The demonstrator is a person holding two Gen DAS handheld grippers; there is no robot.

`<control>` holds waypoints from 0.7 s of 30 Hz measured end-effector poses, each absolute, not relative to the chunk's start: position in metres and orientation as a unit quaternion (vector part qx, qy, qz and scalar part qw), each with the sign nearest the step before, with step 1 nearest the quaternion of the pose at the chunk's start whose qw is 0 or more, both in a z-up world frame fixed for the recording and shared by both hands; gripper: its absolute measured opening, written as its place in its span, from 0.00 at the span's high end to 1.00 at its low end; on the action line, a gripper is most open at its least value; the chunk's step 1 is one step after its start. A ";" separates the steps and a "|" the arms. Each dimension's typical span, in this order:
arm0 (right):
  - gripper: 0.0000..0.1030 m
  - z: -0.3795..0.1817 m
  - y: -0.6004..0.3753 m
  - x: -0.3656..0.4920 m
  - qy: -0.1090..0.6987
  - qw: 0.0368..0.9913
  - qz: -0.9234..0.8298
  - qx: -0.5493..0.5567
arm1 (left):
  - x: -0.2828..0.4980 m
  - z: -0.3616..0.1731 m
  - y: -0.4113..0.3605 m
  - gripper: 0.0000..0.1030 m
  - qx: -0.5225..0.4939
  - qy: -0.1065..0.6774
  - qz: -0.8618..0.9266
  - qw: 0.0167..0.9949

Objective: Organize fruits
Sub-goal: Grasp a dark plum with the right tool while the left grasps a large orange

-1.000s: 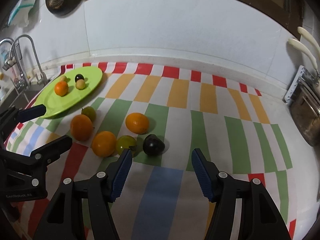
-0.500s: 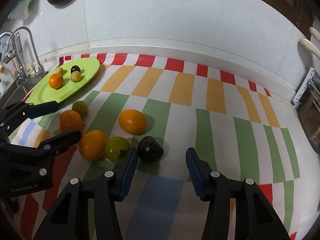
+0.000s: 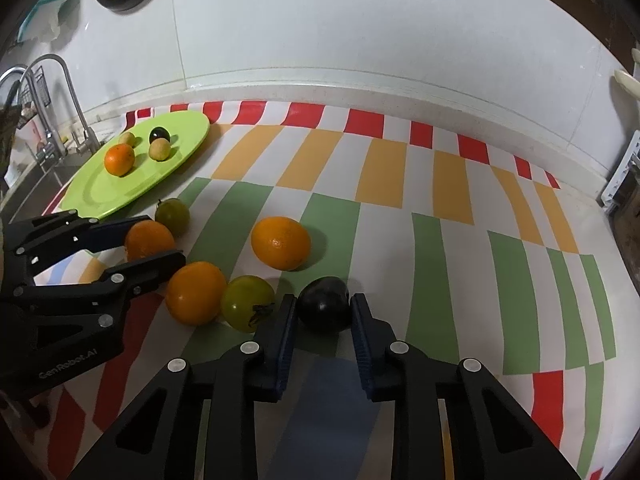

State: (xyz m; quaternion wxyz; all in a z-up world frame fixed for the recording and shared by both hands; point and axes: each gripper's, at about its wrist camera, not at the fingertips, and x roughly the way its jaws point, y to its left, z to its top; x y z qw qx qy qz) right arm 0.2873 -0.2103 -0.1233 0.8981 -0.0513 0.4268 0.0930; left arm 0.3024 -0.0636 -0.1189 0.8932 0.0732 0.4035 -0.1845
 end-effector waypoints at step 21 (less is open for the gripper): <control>0.73 -0.067 -0.182 0.245 0.365 0.923 0.117 -0.028 | 0.259 -0.062 -0.031 0.61 0.050 0.363 -0.150 0.918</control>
